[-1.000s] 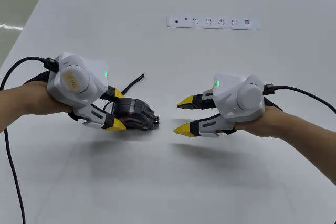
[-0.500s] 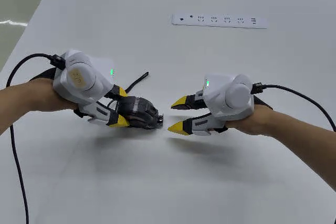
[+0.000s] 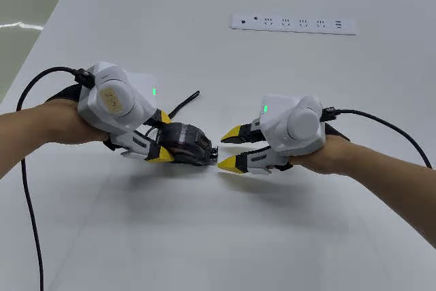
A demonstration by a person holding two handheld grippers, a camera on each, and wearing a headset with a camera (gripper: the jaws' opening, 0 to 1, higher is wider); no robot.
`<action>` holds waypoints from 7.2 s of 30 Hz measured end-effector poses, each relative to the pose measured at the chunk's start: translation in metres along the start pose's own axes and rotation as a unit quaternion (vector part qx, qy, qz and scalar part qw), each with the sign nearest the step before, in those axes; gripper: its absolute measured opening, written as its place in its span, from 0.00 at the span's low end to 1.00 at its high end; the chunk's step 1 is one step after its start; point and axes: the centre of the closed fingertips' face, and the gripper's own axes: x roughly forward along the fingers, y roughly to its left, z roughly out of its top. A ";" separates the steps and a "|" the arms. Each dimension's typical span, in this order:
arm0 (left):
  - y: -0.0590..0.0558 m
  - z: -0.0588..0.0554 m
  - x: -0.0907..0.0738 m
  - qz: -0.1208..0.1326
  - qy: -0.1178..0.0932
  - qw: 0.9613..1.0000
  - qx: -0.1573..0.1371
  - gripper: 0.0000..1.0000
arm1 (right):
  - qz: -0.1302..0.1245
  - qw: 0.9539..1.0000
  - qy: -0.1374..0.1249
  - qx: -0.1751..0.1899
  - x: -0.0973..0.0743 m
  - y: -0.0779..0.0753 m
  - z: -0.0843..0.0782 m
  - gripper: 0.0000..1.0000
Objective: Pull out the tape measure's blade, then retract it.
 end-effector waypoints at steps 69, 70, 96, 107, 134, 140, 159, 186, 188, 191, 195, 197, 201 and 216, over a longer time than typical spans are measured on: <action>-0.001 0.000 -0.002 0.002 -0.007 1.000 -0.005 0.25 | 0.020 0.998 0.055 -0.038 0.014 0.002 -0.001 0.11; -0.001 0.000 -0.002 0.002 -0.007 1.000 -0.004 0.25 | 0.019 0.997 0.056 -0.041 0.014 0.002 -0.001 0.11; -0.001 -0.002 -0.004 0.004 -0.010 1.000 -0.007 0.25 | 0.020 0.996 0.063 -0.052 0.010 -0.001 -0.005 0.11; 0.000 -0.003 -0.004 0.004 -0.009 1.000 -0.008 0.25 | 0.020 0.996 0.064 -0.058 0.007 -0.001 -0.004 0.11; 0.001 -0.006 -0.004 0.010 -0.012 1.000 -0.014 0.25 | 0.019 0.996 0.065 -0.062 -0.001 0.000 -0.005 0.11; 0.001 -0.005 -0.004 0.009 -0.014 1.000 -0.015 0.25 | 0.017 0.996 0.066 -0.062 -0.002 -0.001 -0.007 0.11; -0.001 -0.003 -0.005 0.007 -0.010 1.000 -0.014 0.25 | 0.017 0.996 0.066 -0.065 -0.005 0.000 -0.009 0.12; 0.000 -0.004 -0.005 0.009 -0.006 1.000 -0.015 0.25 | 0.016 0.995 0.069 -0.072 -0.011 -0.001 -0.012 0.12; -0.001 -0.004 -0.005 0.009 -0.006 1.000 -0.015 0.25 | 0.016 0.995 0.069 -0.072 -0.012 -0.002 -0.013 0.12; 0.000 -0.003 -0.005 0.009 -0.006 1.000 -0.015 0.25 | 0.015 0.995 0.070 -0.073 -0.013 -0.001 -0.013 0.12; -0.001 -0.003 -0.005 0.009 -0.006 1.000 -0.016 0.25 | 0.015 0.995 0.070 -0.073 -0.014 -0.001 -0.014 0.12; -0.001 -0.003 -0.005 0.009 -0.005 1.000 -0.016 0.25 | 0.015 0.995 0.070 -0.072 -0.014 -0.002 -0.015 0.12; -0.001 -0.003 -0.005 0.009 -0.005 1.000 -0.016 0.25 | 0.015 0.995 0.071 -0.073 -0.015 -0.002 -0.016 0.12; 0.000 -0.005 -0.004 0.010 -0.004 1.000 -0.018 0.25 | 0.013 0.994 0.072 -0.076 -0.017 -0.004 -0.020 0.12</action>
